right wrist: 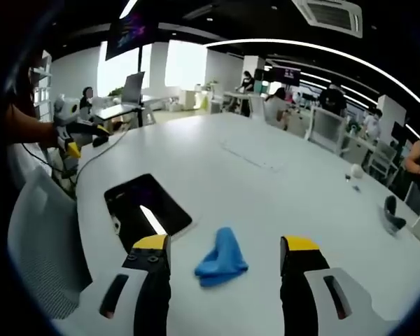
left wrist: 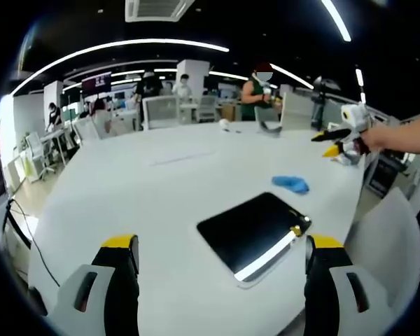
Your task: Wipe the mirror surface with the cleaning cloth until all visible marks leave the cleaned area.
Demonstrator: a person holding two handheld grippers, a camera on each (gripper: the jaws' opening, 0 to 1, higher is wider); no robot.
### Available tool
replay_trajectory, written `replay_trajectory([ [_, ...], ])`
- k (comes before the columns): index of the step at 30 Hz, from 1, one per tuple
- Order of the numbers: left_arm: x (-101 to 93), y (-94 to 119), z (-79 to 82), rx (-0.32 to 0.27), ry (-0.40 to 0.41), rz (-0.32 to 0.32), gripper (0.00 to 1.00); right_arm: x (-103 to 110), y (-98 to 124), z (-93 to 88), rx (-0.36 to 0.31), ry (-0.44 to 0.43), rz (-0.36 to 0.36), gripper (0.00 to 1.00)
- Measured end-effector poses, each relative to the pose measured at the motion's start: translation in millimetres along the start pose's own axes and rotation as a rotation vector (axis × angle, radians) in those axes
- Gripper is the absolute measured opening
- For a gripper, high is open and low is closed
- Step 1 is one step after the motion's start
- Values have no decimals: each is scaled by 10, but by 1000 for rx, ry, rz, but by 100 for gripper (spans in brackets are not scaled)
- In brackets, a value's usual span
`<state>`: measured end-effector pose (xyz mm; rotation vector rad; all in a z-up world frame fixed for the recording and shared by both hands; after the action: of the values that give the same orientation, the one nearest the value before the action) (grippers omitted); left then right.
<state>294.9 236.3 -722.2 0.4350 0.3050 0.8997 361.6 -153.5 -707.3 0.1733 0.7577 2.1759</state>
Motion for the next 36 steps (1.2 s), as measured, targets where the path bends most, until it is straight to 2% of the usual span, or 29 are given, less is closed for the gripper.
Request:
replay_trajectory([
  [3, 66, 16, 11, -17, 22, 5, 100, -5, -107, 2, 20, 18, 6, 59],
  [7, 38, -48, -33, 4, 7, -6, 100, -3, -238, -47, 41, 13, 15, 58],
  [14, 45, -74, -19, -3, 19, -6, 100, -66, -501, -264, 105, 27, 14, 57],
  [23, 121, -75, -115, 10, 45, 14, 100, -47, -765, -584, 177, 9, 34, 41],
  [27, 122, -100, -144, 24, 46, 10, 100, 1, -853, -638, 199, 13, 51, 38],
  [30, 119, -113, -116, 24, 46, 6, 100, 44, -940, -696, 223, 31, 66, 32],
  [36, 121, -127, -128, 33, 47, 2, 100, -14, -1013, -782, 257, 20, 30, 19],
])
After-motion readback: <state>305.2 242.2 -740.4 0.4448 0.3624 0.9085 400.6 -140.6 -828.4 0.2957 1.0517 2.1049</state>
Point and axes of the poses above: the point that each gripper's makers call its tool centre point, and the gripper's own axes: y roughly backward along the fingers, x roughly to its left, z roughly out of its top, the point moved 2 cm from there along y, roughly backward along the fingers, and after that the axes turned 1 degree about x, right-handed, at the moved point
